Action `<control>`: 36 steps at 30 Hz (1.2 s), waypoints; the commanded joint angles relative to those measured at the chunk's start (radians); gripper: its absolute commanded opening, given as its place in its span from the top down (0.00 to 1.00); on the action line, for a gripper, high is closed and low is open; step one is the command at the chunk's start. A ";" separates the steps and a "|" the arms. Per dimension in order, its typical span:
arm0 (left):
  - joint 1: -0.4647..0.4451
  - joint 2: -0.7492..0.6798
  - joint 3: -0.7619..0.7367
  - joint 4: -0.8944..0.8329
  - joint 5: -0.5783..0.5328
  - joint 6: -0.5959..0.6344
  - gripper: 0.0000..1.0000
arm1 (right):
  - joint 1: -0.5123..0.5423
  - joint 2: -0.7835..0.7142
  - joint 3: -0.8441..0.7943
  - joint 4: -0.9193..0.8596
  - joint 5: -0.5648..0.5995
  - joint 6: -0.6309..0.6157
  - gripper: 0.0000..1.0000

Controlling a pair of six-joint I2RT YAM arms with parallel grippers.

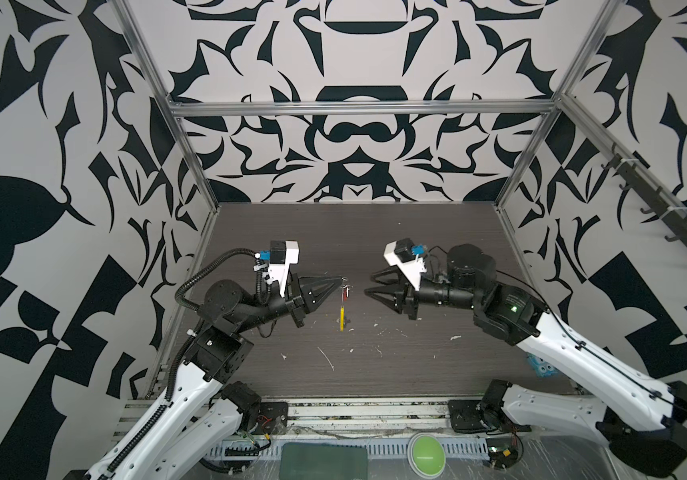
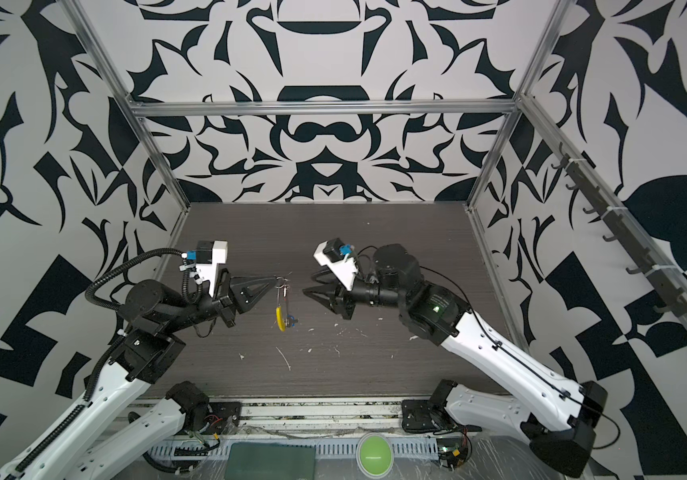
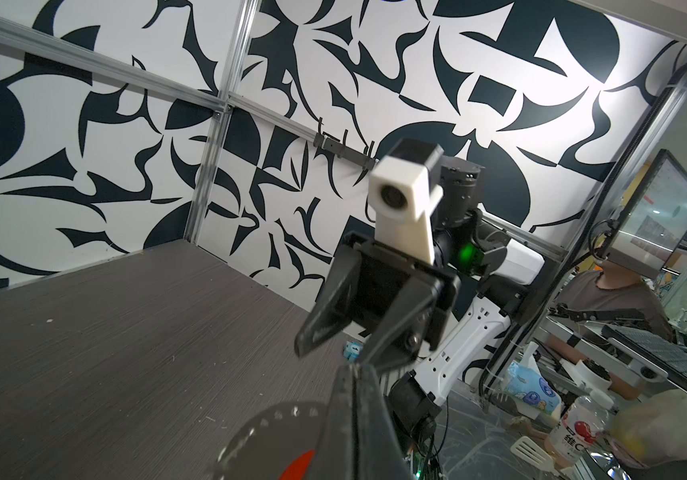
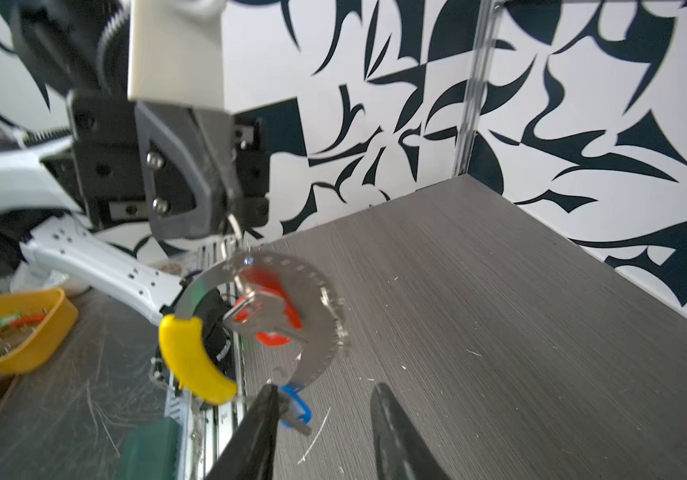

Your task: Remove the keys from the keyring

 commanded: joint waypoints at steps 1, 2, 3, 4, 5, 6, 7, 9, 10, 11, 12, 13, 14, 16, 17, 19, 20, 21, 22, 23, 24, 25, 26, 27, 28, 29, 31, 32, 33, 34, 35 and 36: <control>0.002 -0.007 0.015 0.014 0.018 0.012 1.00 | -0.077 -0.026 -0.006 0.206 -0.239 0.142 0.59; 0.002 -0.005 0.016 0.014 0.021 0.012 1.00 | -0.090 -0.018 -0.008 0.257 -0.269 0.182 0.59; 0.002 -0.002 0.018 0.015 0.026 0.012 1.00 | -0.098 -0.003 -0.008 0.322 -0.307 0.227 0.59; 0.002 -0.001 0.018 0.017 0.030 0.009 1.00 | -0.101 0.025 0.001 0.369 -0.335 0.269 0.59; 0.002 0.000 0.019 0.018 0.033 0.008 1.00 | -0.101 0.049 0.013 0.398 -0.360 0.300 0.59; 0.002 0.000 0.019 0.021 0.033 0.006 1.00 | -0.101 0.079 0.021 0.447 -0.385 0.348 0.59; 0.002 0.000 0.017 0.023 0.035 0.003 1.00 | -0.100 0.103 0.021 0.504 -0.402 0.396 0.59; 0.002 -0.001 0.016 0.027 0.038 -0.001 1.00 | -0.101 0.136 0.011 0.623 -0.429 0.490 0.59; 0.002 -0.001 0.015 0.027 0.039 -0.002 1.00 | -0.100 0.148 0.008 0.661 -0.440 0.519 0.59; 0.002 -0.003 0.015 0.027 0.040 -0.003 1.00 | -0.099 0.157 0.013 0.667 -0.452 0.529 0.59; 0.002 -0.004 0.014 0.027 0.040 -0.003 1.00 | -0.092 0.165 0.016 0.668 -0.465 0.533 0.59; 0.002 -0.006 0.012 0.026 0.040 -0.002 1.00 | -0.084 0.167 0.017 0.665 -0.474 0.530 0.59; 0.002 -0.009 0.010 0.025 0.040 -0.002 1.00 | -0.076 0.168 0.017 0.649 -0.474 0.521 0.59; 0.002 -0.011 0.010 0.025 0.040 -0.001 1.00 | -0.056 0.169 0.022 0.587 -0.472 0.479 0.60; 0.002 -0.012 0.008 0.024 0.039 -0.001 1.00 | -0.049 0.169 0.023 0.561 -0.466 0.460 0.61; 0.002 -0.012 0.007 0.026 0.040 -0.001 1.00 | -0.038 0.167 0.018 0.530 -0.463 0.442 0.63; 0.002 -0.013 0.004 0.025 0.038 0.000 1.00 | -0.036 0.166 0.015 0.531 -0.465 0.442 0.63; 0.002 -0.013 0.004 0.026 0.037 0.001 1.00 | -0.032 0.163 0.010 0.531 -0.469 0.440 0.63; 0.002 -0.014 0.002 0.027 0.034 0.000 1.00 | -0.029 0.160 0.006 0.527 -0.470 0.437 0.63; 0.002 -0.014 0.000 0.027 0.032 -0.001 1.00 | -0.026 0.158 0.005 0.519 -0.470 0.431 0.63; 0.002 -0.013 -0.001 0.029 0.032 -0.001 1.00 | -0.023 0.158 0.005 0.505 -0.467 0.421 0.63; 0.002 -0.014 -0.002 0.030 0.032 0.000 1.00 | -0.020 0.159 0.007 0.485 -0.464 0.409 0.63; 0.002 -0.014 -0.002 0.029 0.033 -0.001 1.00 | -0.020 0.159 0.006 0.473 -0.463 0.402 0.64; 0.002 -0.014 -0.002 0.029 0.034 -0.001 1.00 | -0.020 0.162 0.004 0.472 -0.463 0.401 0.65; 0.002 -0.014 -0.001 0.028 0.033 -0.001 1.00 | -0.019 0.164 0.003 0.472 -0.462 0.401 0.67; 0.002 -0.013 0.000 0.026 0.035 -0.001 1.00 | -0.018 0.165 0.002 0.472 -0.462 0.401 0.69; 0.002 -0.016 -0.002 0.024 0.033 0.000 1.00 | -0.018 0.166 0.003 0.472 -0.460 0.401 0.72; 0.002 -0.015 -0.002 0.023 0.033 0.001 1.00 | -0.018 0.166 0.003 0.471 -0.458 0.400 0.73; 0.002 -0.017 -0.002 0.023 0.033 0.001 1.00 | -0.018 0.166 0.003 0.471 -0.456 0.399 0.75; 0.002 -0.017 -0.002 0.023 0.033 0.001 1.00 | -0.018 0.167 0.004 0.472 -0.454 0.399 0.76; 0.002 -0.016 -0.003 0.023 0.034 0.001 1.00 | -0.018 0.167 0.005 0.469 -0.454 0.398 0.77; 0.002 -0.015 -0.003 0.024 0.033 0.001 1.00 | -0.018 0.169 0.006 0.467 -0.454 0.398 0.78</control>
